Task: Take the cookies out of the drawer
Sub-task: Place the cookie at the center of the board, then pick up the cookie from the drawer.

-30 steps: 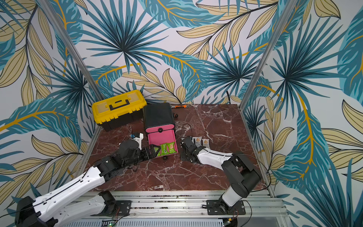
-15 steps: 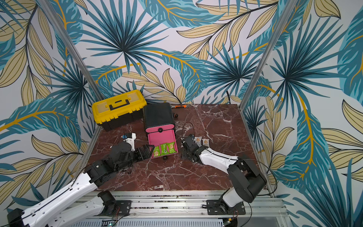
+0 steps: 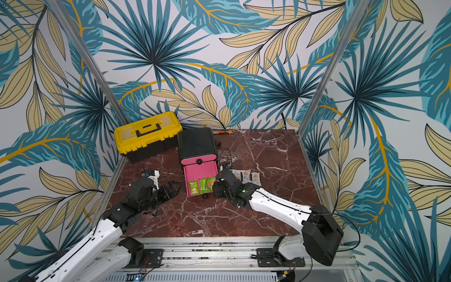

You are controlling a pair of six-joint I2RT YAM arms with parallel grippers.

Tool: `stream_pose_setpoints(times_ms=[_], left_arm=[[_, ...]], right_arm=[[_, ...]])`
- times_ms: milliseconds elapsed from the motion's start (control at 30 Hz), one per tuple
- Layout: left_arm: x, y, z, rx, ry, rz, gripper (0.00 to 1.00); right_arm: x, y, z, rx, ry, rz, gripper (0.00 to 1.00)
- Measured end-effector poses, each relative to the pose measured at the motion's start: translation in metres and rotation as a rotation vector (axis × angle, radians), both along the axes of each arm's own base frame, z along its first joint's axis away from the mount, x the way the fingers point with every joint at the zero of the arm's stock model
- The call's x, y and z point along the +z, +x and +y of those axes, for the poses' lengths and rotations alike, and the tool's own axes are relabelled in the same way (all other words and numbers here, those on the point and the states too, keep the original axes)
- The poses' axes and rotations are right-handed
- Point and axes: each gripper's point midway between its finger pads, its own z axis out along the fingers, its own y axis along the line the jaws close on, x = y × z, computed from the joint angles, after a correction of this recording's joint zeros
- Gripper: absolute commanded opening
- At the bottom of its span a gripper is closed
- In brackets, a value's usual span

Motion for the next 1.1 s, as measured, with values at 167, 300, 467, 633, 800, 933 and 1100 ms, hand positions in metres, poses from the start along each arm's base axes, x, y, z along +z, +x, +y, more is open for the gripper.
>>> stream_pose_setpoints(times_ms=[167, 300, 467, 633, 800, 933, 1100], left_arm=[[-0.012, -0.004, -0.002, -0.01, -0.038, 0.028, 1.0], [-0.017, -0.006, 0.005, 0.017, -0.069, 0.034, 1.0], [-0.012, -0.01, 0.009, 0.025, -0.098, 0.021, 1.0], [-0.005, -0.013, 0.01, 0.027, -0.111, -0.003, 1.0], [-0.013, -0.017, 0.012, 0.027, -0.088, 0.03, 1.0], [-0.02, -0.018, 0.012, 0.023, -0.072, 0.057, 1.0], [-0.023, -0.021, 0.013, 0.02, -0.067, 0.073, 1.0]], right_arm=[[-0.005, 0.005, 0.043, 0.056, -0.004, -0.002, 0.56], [-0.014, 0.01, 0.066, 0.076, -0.03, 0.002, 0.58], [-0.025, 0.02, 0.086, 0.083, -0.081, -0.004, 0.59], [-0.042, 0.029, 0.093, 0.075, -0.142, 0.002, 0.59], [-0.061, 0.032, 0.095, 0.07, -0.199, 0.018, 0.59], [-0.061, 0.034, 0.101, 0.066, -0.212, 0.005, 0.58], [-0.065, 0.037, 0.101, 0.051, -0.235, -0.011, 0.54]])
